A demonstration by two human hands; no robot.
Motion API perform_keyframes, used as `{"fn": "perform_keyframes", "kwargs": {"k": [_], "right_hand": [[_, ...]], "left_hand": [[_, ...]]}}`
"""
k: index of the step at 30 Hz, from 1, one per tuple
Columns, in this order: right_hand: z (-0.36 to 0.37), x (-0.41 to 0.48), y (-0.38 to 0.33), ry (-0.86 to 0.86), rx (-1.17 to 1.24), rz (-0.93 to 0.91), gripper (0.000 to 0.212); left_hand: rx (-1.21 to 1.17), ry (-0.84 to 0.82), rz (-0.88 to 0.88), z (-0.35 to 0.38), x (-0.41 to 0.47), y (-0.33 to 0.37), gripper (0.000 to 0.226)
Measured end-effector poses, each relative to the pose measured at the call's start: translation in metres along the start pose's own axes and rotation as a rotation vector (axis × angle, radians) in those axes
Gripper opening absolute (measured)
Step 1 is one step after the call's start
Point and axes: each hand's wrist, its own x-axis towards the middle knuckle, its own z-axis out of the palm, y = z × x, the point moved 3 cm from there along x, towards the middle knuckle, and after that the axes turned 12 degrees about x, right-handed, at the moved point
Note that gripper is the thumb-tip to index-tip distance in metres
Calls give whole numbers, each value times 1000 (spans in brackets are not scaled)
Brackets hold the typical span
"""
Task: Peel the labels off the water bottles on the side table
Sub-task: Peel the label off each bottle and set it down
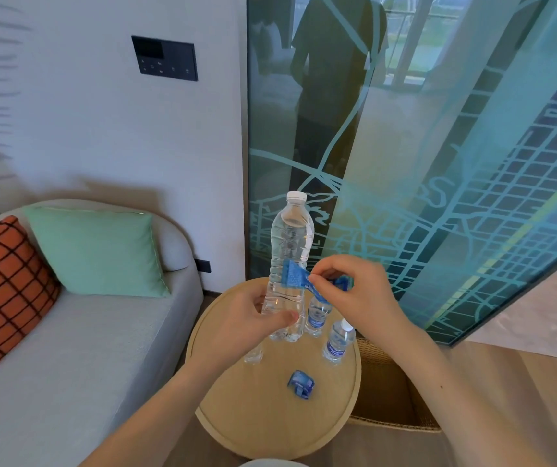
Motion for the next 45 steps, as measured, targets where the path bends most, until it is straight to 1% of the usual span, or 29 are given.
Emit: {"fn": "perform_keyframes", "kwargs": {"k": [8,15,17,21,28,38,45], "right_hand": [[8,-6,-8,-119,-190,-124,6],[14,-8,-12,-185,-275,-181,8],[16,-9,-13,-196,-277,-188,8],[20,-12,-14,-215,-305,-192,8],[20,-14,-18,-225,-321,-199,7],[22,-19,-21,-255,-357,-230,8],[23,-24,-20,-273,-367,-240,9]], "left_hand": [[7,-13,23,1,1,0,35],[-81,-24,-3,2,-3,3,38],[-96,-25,-22,3,-3,2,39],[-140,-30,-70,4,-3,-2,28],[-176,-31,-99,4,-3,-5,27],[-167,-34,-113,6,-3,-8,30],[-147,-38,-115,8,-7,-6,26]]}}
